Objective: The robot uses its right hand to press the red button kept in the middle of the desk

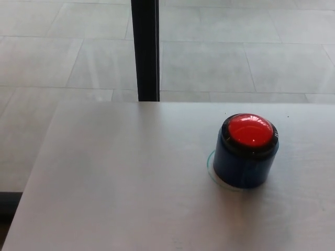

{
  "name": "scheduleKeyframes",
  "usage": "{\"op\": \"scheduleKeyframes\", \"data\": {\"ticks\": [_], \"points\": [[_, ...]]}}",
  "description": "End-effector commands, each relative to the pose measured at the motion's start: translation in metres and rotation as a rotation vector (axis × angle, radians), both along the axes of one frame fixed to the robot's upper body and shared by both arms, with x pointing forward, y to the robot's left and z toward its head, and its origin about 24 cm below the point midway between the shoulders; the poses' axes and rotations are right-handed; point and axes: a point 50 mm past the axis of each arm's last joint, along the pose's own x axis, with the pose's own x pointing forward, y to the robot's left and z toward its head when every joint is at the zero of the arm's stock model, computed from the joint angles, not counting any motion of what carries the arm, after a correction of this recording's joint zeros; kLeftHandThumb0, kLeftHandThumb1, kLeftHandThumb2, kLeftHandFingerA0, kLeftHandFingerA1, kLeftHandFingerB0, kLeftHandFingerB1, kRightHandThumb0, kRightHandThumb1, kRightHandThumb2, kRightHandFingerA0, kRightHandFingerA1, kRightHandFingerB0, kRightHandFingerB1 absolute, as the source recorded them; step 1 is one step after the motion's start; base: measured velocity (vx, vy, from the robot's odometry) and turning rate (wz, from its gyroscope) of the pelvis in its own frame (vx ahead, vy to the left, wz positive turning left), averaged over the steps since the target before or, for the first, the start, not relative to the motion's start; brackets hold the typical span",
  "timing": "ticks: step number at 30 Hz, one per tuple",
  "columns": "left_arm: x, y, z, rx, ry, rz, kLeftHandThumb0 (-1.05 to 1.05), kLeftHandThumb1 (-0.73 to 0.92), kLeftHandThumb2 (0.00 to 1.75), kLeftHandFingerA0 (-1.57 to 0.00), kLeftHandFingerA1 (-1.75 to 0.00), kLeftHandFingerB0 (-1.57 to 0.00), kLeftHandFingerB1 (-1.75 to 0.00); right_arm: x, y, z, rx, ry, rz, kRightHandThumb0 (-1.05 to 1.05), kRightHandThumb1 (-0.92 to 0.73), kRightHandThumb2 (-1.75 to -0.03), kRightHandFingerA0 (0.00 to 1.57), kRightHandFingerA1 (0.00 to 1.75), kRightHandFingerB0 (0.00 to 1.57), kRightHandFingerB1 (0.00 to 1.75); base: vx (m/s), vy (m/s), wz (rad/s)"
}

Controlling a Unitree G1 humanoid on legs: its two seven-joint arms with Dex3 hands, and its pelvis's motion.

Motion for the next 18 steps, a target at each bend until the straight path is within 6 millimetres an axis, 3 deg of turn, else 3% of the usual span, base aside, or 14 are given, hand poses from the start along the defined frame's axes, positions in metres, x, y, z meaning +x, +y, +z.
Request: {"op": "scheduleKeyframes", "data": {"ticks": [1, 2, 5, 6, 7, 8, 9, 10, 11, 12, 14, 15, 16, 18], "points": [[-0.005, 0.004, 0.001, 0.002, -0.004, 0.013, -0.76, 0.92, 1.18, -0.37, -1.19, -0.24, -0.92, -0.033, -0.058, -0.003, -0.061, 0.005, -0.11, -0.19, -0.66, -0.87, 0.9, 1.75, 0.78, 0.98, 0.0, 0.0, 0.0], [-0.004, 0.004, 0.003, 0.005, -0.002, 0.02, -0.73, 0.92, 1.19, -0.36, -1.18, -0.24, -0.9, -0.051, -0.083, -0.004, -0.158, 0.047, -0.219, -0.22, -0.69, -0.82, 0.9, 1.75, 0.8, 0.8, 0.0, 0.0, 0.0], [-0.002, 0.004, 0.004, 0.005, -0.015, 0.027, -0.74, 0.92, 1.29, -0.51, -0.97, -0.25, -0.76, -0.073, -0.105, -0.007, -0.24, 0.063, -0.303, -0.26, -0.67, -0.81, 0.94, 1.75, 0.81, 0.79, 0.0, 0.0, 0.0], [-0.004, 0.004, 0.003, 0.017, 0.0, 0.021, -0.73, 0.92, 1.18, -0.43, -1.23, -0.21, -0.89, -0.091, -0.122, -0.013, -0.206, 0.064, -0.36, -0.35, -0.65, -0.78, 1.03, 1.75, 0.87, 0.82, 0.0, 0.0, 0.0], [-0.006, 0.005, 0.002, 0.013, 0.006, 0.014, -0.73, 0.92, 1.28, -0.5, -0.95, -0.28, -0.77, -0.102, -0.131, -0.018, -0.213, 0.085, -0.413, -0.41, -0.52, -1.04, 1.28, 1.37, 0.84, 0.85, 0.0, 0.0, 0.0], [-0.006, 0.005, 0.002, 0.012, 0.006, 0.019, -0.72, 0.92, 1.18, -0.4, -1.19, -0.22, -0.89, -0.107, -0.135, -0.021, -0.209, 0.087, -0.424, -0.35, -0.61, -0.9, 1.11, 1.75, 0.85, 0.87, 0.0, 0.0, 0.0], [-0.006, 0.005, 0.002, 0.011, 0.009, 0.023, -0.74, 0.92, 1.29, -0.52, -0.97, -0.3, -0.78, -0.122, -0.145, -0.029, -0.198, 0.087, -0.456, -0.45, -0.53, -1.08, 1.3, 1.38, 0.85, 0.9, 0.0, 0.0, 0.0], [-0.006, 0.005, 0.002, 0.005, 0.009, 0.034, -0.72, 0.92, 1.17, -0.38, -1.18, -0.23, -0.89, -0.129, -0.15, -0.033, -0.191, 0.109, -0.481, -0.45, -0.48, -0.97, 1.31, 1.62, 0.94, 0.95, 0.0, 0.0, 0.0], [-0.007, 0.005, 0.002, 0.003, 0.008, 0.038, -0.72, 0.92, 1.17, -0.38, -1.18, -0.23, -0.89, -0.132, -0.152, -0.035, -0.188, 0.118, -0.49, -0.45, -0.48, -0.97, 1.31, 1.62, 0.94, 0.95, 0.0, 0.0, 0.0], [-0.007, 0.005, 0.002, 0.006, 0.007, 0.035, -0.73, 0.92, 1.27, -0.51, -0.96, -0.29, -0.77, -0.145, -0.161, -0.045, -0.167, 0.133, -0.523, -0.52, -0.47, -1.1, 1.4, 1.4, 0.98, 0.96, 0.0, 0.0, 0.0], [-0.007, 0.005, 0.002, 0.016, 0.016, 0.02, -0.72, 0.92, 1.29, -0.51, -0.95, -0.32, -0.78, -0.169, -0.173, -0.067, -0.114, 0.175, -0.6, -0.62, -0.39, -1.11, 1.5, 1.48, 1.06, 1.0, 0.0, 0.0, 0.0], [-0.007, 0.005, 0.002, 0.015, 0.017, 0.019, -0.73, 0.92, 1.29, -0.53, -0.97, -0.33, -0.79, -0.177, -0.174, -0.074, -0.089, 0.189, -0.625, -0.61, -0.4, -1.08, 1.33, 1.6, 1.07, 0.94, 0.0, 0.0, 0.0], [-0.007, 0.005, 0.002, 0.013, 0.016, 0.022, -0.72, 0.92, 1.18, -0.39, -1.19, -0.26, -0.9, -0.181, -0.176, -0.08, -0.071, 0.199, -0.648, -0.6, -0.38, -1.07, 1.44, 1.45, 1.04, 0.96, 0.0, 0.0, 0.0], [-0.007, 0.005, 0.002, 0.017, 0.019, 0.022, -0.74, 0.92, 1.29, -0.54, -0.97, -0.38, -0.82, -0.206, -0.183, -0.107, 0.038, 0.215, -0.706, -0.59, -0.4, -1.08, 1.42, 1.46, 1.03, 0.98, 0.0, 0.0, 0.0]]}}
